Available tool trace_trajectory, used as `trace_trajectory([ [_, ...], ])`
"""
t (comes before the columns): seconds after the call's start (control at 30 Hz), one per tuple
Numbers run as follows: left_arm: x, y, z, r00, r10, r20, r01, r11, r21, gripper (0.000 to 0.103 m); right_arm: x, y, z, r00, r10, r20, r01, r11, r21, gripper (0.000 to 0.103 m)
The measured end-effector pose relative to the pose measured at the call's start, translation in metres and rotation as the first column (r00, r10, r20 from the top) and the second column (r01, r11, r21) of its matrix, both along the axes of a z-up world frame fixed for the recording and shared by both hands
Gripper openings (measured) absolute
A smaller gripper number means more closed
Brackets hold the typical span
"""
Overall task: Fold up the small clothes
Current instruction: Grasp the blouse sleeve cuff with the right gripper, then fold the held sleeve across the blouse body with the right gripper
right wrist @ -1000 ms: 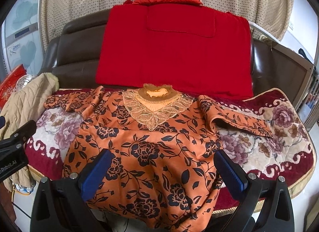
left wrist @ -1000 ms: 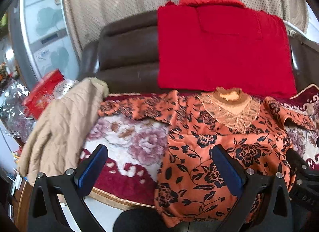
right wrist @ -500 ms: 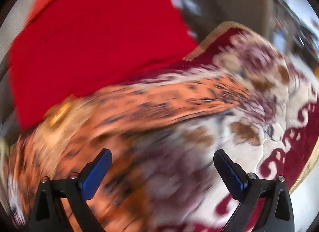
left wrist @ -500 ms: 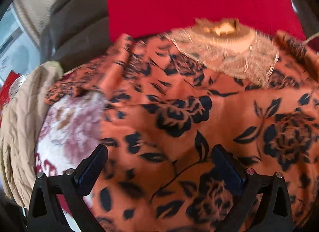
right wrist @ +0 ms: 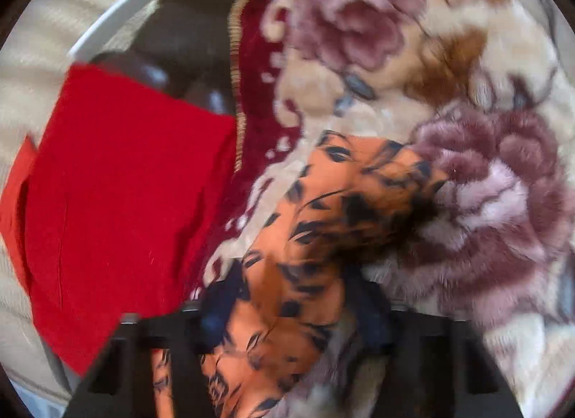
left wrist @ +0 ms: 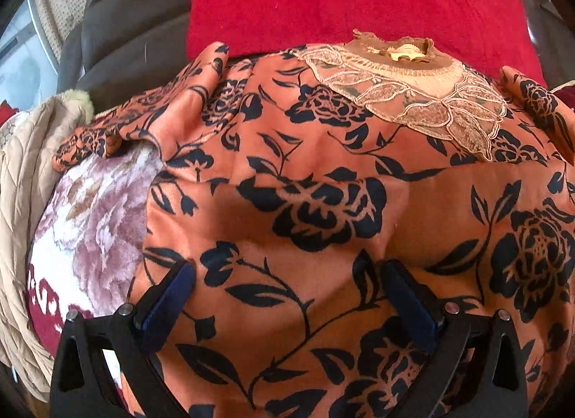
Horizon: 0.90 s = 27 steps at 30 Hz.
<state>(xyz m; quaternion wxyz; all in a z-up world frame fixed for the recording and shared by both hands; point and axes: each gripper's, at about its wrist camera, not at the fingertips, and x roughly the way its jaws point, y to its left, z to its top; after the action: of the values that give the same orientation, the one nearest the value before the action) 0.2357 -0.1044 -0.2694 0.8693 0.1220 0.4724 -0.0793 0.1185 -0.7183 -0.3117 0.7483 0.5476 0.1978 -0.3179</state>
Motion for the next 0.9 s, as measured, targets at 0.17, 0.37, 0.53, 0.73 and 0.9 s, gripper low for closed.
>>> trace_trajectory([
  [0.17, 0.005, 0.003, 0.006, 0.997, -0.023, -0.075, 0.023, 1.0, 0.001, 0.103, 0.002, 0.004, 0.03, 0.999, 0.024, 0.037, -0.021, 0.996, -0.091, 0.015],
  [0.37, -0.011, 0.014, 0.033, 1.0, 0.002, -0.019, -0.003, 0.999, -0.046, 0.103, 0.011, 0.069, 0.12, 0.959, 0.24, 0.147, -0.164, 0.901, -0.401, 0.015],
  [0.53, -0.024, 0.023, 0.062, 0.999, -0.003, 0.047, 0.005, 0.999, -0.047, 0.103, 0.04, 0.136, 0.159, 0.873, 0.455, 0.174, -0.321, 0.806, -0.498, 0.015],
  [0.73, -0.036, 0.026, 0.078, 0.996, -0.035, 0.079, 0.038, 0.998, -0.04, 0.103, 0.059, 0.175, 0.161, 0.824, 0.541, 0.167, -0.414, 0.777, -0.474, 0.016],
  [0.9, -0.043, 0.013, 0.075, 0.997, -0.055, 0.055, 0.057, 0.998, -0.038, 0.103, 0.023, 0.148, 0.127, 0.884, 0.425, 0.197, -0.363, 0.887, -0.285, 0.095],
])
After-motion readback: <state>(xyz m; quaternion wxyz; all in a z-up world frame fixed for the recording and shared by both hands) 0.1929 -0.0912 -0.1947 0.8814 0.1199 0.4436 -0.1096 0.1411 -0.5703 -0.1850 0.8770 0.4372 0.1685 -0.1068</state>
